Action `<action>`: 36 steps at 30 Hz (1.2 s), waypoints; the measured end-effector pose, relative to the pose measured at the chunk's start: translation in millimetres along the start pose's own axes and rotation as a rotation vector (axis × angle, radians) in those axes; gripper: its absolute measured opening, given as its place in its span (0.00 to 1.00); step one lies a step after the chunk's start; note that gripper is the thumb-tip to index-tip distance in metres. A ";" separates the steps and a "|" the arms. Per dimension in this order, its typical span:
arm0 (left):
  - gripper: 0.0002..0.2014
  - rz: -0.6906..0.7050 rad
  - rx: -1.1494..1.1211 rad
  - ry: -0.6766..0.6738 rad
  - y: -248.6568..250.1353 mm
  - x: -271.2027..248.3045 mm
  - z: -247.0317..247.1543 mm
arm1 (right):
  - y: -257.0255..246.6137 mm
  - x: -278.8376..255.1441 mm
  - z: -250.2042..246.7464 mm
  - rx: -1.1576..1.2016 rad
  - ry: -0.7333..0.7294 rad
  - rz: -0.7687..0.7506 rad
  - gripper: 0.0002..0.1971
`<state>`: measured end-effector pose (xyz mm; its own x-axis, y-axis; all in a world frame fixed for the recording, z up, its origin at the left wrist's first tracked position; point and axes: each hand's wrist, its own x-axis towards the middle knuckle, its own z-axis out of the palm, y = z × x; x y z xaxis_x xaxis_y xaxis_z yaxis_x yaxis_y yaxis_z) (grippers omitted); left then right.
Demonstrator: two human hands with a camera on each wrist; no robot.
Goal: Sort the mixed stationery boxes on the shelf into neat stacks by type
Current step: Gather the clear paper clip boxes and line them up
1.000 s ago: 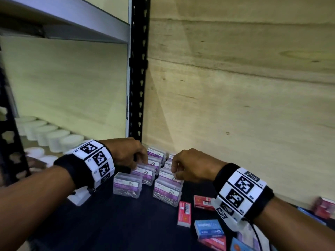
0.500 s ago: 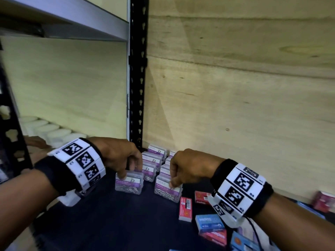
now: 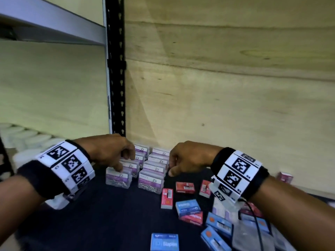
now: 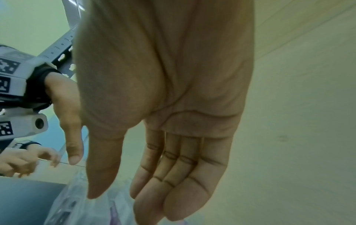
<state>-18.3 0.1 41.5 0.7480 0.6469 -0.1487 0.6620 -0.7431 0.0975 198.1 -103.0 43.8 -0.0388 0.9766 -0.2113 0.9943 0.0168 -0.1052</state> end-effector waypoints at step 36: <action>0.26 0.538 0.120 -0.196 255.5 18.6 60.0 | 128.8 -199.2 61.1 0.048 -0.230 0.478 0.26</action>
<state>162.0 -188.0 4.6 0.9472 0.1381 -0.2895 0.1733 -0.9798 0.0996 327.9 -308.4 13.0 0.3912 0.8007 -0.4537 0.9011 -0.4334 0.0121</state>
